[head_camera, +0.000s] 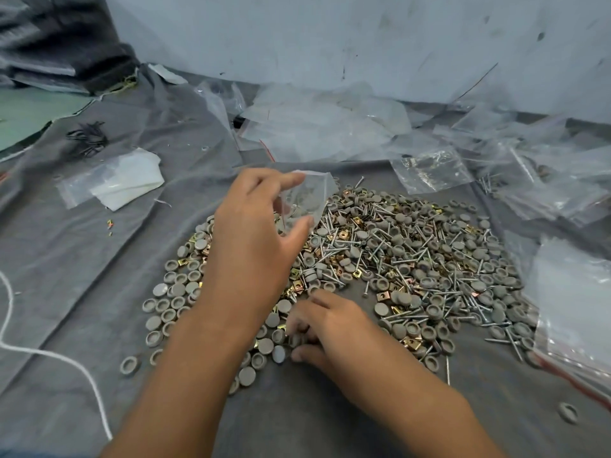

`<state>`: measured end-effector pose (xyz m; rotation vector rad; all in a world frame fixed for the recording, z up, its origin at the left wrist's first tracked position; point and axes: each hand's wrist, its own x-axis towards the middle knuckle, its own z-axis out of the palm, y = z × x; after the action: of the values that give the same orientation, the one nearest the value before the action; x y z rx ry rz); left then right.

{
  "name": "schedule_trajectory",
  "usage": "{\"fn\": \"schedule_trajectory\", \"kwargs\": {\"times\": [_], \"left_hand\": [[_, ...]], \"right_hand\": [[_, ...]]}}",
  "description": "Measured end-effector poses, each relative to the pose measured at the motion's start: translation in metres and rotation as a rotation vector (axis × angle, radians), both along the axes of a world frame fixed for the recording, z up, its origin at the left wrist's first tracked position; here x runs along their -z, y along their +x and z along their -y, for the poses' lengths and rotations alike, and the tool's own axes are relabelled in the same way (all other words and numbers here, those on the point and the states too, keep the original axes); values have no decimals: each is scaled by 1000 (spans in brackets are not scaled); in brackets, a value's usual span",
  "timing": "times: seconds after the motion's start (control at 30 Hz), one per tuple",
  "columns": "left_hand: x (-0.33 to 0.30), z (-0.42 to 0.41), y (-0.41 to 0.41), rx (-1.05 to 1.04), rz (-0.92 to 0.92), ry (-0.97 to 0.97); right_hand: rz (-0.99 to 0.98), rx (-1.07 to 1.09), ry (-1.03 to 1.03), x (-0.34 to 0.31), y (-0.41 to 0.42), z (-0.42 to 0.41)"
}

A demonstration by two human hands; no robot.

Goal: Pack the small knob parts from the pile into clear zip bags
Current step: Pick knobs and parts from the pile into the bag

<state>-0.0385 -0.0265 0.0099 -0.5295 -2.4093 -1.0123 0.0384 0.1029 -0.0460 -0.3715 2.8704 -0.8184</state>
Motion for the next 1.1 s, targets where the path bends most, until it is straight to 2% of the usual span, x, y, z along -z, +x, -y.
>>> {"fn": "schedule_trajectory", "kwargs": {"times": [0.07,0.13,0.23,0.33,0.53,0.67,0.73,0.77,0.83,0.9,0.97,1.1], "left_hand": [[0,-1,1,10,9,-3],[2,-1,1,27,15,-11],[4,-4,3,67,11,-49],[6,-11,9,135,0,-114],[8,-24,15,201,-25,-118],[2,-16,13,160,33,-104],[-3,-6,7,73,16,-49],[-6,0,4,23,3,-12],[-11,10,-1,-50,-12,45],[-12,15,-2,-77,-17,51],[-10,15,-2,-79,-18,35],[-7,12,-2,-42,-17,36]], "right_hand": [[-22,1,-52,-1,1,-5],[-124,37,-140,-7,2,-12],[-470,181,-358,-28,3,-25],[-787,291,-362,-43,-1,-33],[-867,372,-133,-35,-10,-37],[-965,412,-220,-40,-4,-35],[-896,405,-247,-38,1,-31],[-748,363,-235,-36,4,-27],[-333,187,-98,-25,8,-13],[-115,10,70,-12,11,4],[-70,-75,95,-7,10,16],[-30,-90,59,-8,7,21]]}}
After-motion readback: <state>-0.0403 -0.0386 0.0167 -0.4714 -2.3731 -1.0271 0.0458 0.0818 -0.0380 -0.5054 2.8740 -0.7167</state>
